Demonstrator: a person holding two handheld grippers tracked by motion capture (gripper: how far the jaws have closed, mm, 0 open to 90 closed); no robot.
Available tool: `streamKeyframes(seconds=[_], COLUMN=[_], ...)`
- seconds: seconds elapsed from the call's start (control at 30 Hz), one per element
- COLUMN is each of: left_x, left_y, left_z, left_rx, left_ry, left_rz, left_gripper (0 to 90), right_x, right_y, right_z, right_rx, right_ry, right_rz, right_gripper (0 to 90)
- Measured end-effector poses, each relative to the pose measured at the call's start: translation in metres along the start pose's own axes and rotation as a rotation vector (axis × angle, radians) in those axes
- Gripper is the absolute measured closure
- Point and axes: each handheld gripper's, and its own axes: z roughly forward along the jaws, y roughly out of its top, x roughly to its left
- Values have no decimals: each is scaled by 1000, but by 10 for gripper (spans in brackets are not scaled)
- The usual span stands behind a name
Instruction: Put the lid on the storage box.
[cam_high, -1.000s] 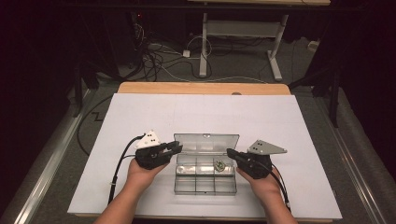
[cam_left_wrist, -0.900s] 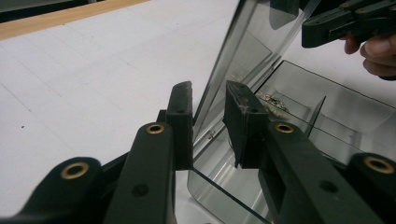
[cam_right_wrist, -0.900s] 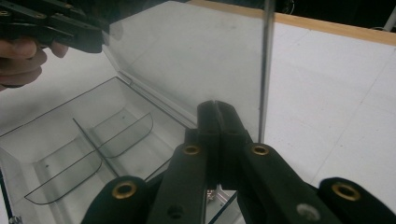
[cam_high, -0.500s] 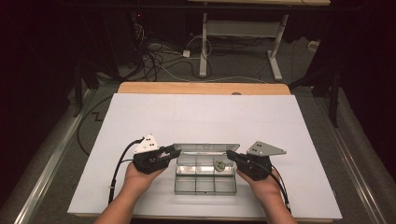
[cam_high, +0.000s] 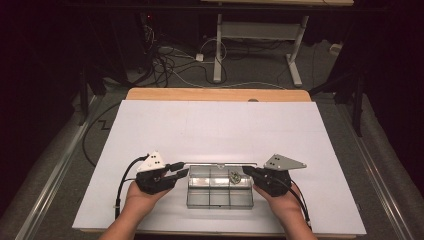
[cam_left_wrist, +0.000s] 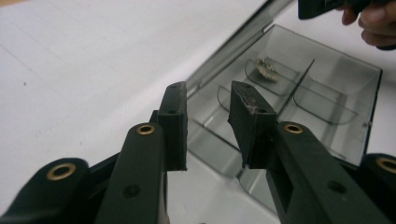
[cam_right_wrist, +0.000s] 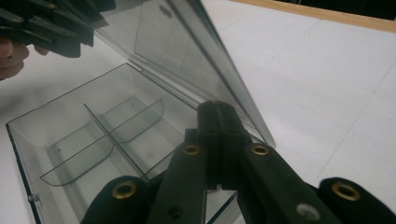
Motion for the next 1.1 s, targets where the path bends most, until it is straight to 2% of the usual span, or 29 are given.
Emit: streamKeyframes(seconds=[0.07, 0.17, 0.27, 0.33, 0.57, 0.8, 1.1], left_x=[-1, -3, -7, -10, -18, -20, -22], left_y=[-4, -7, -5, -3, 3, 3, 3], left_z=[-1, -1, -2, -1, 4, 6, 3], left_rx=[14, 13, -12, -22, -29, -32, -41], left_ry=[-9, -38, -66, -81, -112, -130, -125], left_rz=[-16, -28, -25, -21, -11, -9, -7], left_gripper=[633, 649, 805, 873, 877, 877, 876], right_x=[1, 1, 2, 2, 4, 6, 8], right_y=[-1, -2, -2, -2, -4, -8, -12], right_z=[0, -1, -2, -2, -5, -7, -9], right_rx=[2, 3, 0, 0, 4, 17, 30], right_ry=[-1, -3, -9, -9, -9, -10, -13], right_rz=[1, 0, 3, 0, -8, -12, -16], right_gripper=[900, 900, 900, 900, 900, 900, 900])
